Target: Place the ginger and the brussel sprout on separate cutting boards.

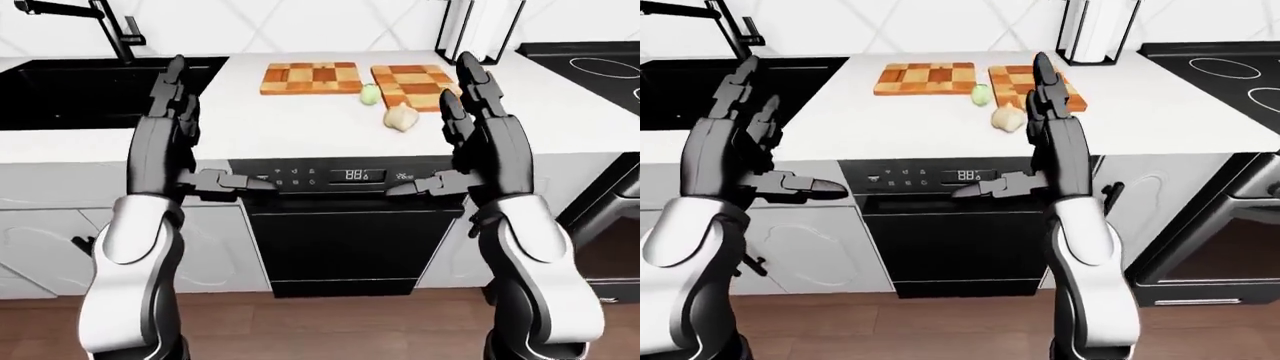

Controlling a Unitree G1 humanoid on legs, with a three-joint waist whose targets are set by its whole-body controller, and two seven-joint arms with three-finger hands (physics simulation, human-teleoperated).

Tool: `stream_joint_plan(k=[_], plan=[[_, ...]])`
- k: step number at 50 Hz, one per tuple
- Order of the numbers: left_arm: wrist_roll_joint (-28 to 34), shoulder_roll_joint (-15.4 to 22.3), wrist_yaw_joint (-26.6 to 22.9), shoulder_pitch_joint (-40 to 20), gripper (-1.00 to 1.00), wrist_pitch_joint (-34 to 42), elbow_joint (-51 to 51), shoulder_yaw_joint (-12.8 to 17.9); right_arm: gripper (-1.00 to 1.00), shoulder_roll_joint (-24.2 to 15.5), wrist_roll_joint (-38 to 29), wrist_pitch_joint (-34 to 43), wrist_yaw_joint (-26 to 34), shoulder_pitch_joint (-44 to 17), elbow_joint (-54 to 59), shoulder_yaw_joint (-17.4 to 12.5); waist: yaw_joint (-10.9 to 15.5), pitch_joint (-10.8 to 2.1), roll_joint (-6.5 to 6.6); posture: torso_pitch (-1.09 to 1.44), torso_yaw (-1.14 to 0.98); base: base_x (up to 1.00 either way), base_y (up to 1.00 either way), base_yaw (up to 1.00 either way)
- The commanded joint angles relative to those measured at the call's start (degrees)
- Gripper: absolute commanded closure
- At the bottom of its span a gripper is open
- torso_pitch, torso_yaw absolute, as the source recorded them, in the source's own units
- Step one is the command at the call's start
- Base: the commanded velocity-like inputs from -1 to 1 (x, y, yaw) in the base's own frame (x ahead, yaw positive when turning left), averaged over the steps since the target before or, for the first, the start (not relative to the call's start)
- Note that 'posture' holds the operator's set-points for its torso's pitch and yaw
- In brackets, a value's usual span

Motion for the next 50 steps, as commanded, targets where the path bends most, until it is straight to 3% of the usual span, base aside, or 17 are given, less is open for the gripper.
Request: stream_joint_plan(k=[1,2,7,10,12,13,22,24,25,26,35,37,39,40,43,49,50], plan=[[0.39,0.44,0.26,-1.21,-1.0,-1.09,-1.24,0.44,-1.0,-0.33,-0.19,-1.37,0.05,-1.02,-1.08,0.04,0.35,-1.2,-0.16,0.0,0.0,0.43,-0.08,0.0],[0.38,0.38,0.34,-1.25,-1.0,-1.0,-1.28,0.55,-1.0,-0.33,-0.23,-1.36,0.13,-1.02,-1.14,-0.03,0.28,0.83,0.89,0.0,0.0,0.39,-0.05,0.0],[0.57,0.43,0.28,-1.26,-1.0,-1.04,-1.26,0.46,-1.0,-0.37,-0.87,-1.35,-0.02,-0.9,-0.93,-0.14,0.54,-0.99,1.46,0.0,0.0,0.26,-0.02,0.0],[0.66,0.47,0.28,-1.25,-1.0,-1.03,-1.29,0.6,-1.0,-0.14,-0.63,-1.23,0.0,-0.84,-1.26,-0.32,0.37,-0.09,-0.56,0.0,0.0,0.01,0.0,0.0],[0.7,0.58,0.24,-1.29,-1.0,-0.92,-1.38,0.64,-1.0,-0.2,-0.57,-1.32,-0.02,-0.84,-1.23,-0.41,-0.24,-0.84,-5.24,0.0,0.0,0.0,0.0,0.0],[0.69,0.61,0.17,-1.3,-1.0,-0.85,-1.43,0.62,-1.0,-0.23,-0.58,-1.39,-0.05,-0.83,-1.16,-0.4,0.35,-0.55,-4.12,0.0,0.0,0.0,0.0,0.0],[0.7,0.73,0.14,-1.49,-1.0,-0.54,-1.65,0.82,-1.0,-0.29,0.09,-0.63,-0.52,-1.25,-1.67,-0.67,-0.72,0.78,-2.77,0.0,0.0,0.0,0.0,0.0],[0.77,0.77,0.15,-1.5,-1.0,-0.58,-1.56,0.77,-1.0,-0.33,0.11,-0.76,-0.78,-1.35,-1.21,-0.6,-0.85,-0.73,-0.81,0.0,0.0,0.0,-0.07,0.0],[0.75,0.75,0.16,-1.5,-1.0,-0.63,-1.54,0.82,-1.0,-0.27,0.14,-0.91,-0.84,-1.22,-1.1,-0.56,-0.56,-1.67,2.62,0.0,0.0,0.0,-0.35,0.0],[0.81,0.79,0.16,-1.44,-1.0,-0.75,-1.43,0.8,-1.0,-0.43,0.0,-1.0,-0.77,-1.2,-1.24,-0.36,-0.75,-2.48,3.39,0.0,0.0,0.0,-0.36,0.0],[0.81,1.04,0.18,-1.38,-1.0,-0.7,-1.55,1.14,-1.0,-0.2,0.15,-1.09,-1.29,-1.42,-0.91,-0.56,0.66,-2.41,-0.08,0.0,0.0,0.0,-0.28,0.0],[0.82,0.89,0.19,-1.09,-1.0,-0.84,-1.62,0.98,-1.0,-0.1,0.24,-1.34,-1.38,-1.14,-0.79,-0.45,0.77,-2.36,-1.99,0.0,0.0,0.0,-0.28,0.0],[0.87,0.85,0.26,-1.08,-1.0,-0.96,-1.5,1.04,-1.0,-0.13,0.29,-1.34,-1.34,-1.11,-0.71,-0.4,0.67,-3.01,-5.9,0.0,0.0,0.0,-0.34,0.0],[0.89,0.88,0.24,-1.1,-1.0,-0.92,-1.54,1.01,-1.0,-0.18,0.36,-1.31,-1.28,-1.19,-0.67,-0.48,0.22,-2.32,-2.72,0.0,0.0,0.0,-0.4,0.0],[0.93,0.88,0.18,-1.01,-1.0,-0.86,-1.68,0.99,-1.0,-0.12,0.29,-1.68,-1.28,-0.94,-0.49,-0.17,0.14,-1.87,-2.6,0.0,0.0,0.0,-0.4,0.0],[0.96,0.96,0.13,-0.92,-1.0,-0.62,-2.02,1.31,-1.0,-0.27,-0.21,-1.78,-0.99,-0.95,-0.73,-0.01,-0.12,-0.7,3.51,0.0,0.0,0.0,-0.32,0.0],[0.97,1.0,0.14,-0.93,-1.0,-0.59,-2.02,1.31,-1.0,-0.25,-0.34,-1.77,-0.97,-0.95,-0.78,0.09,-0.56,-0.75,1.55,0.0,0.0,0.0,0.0,0.0]])
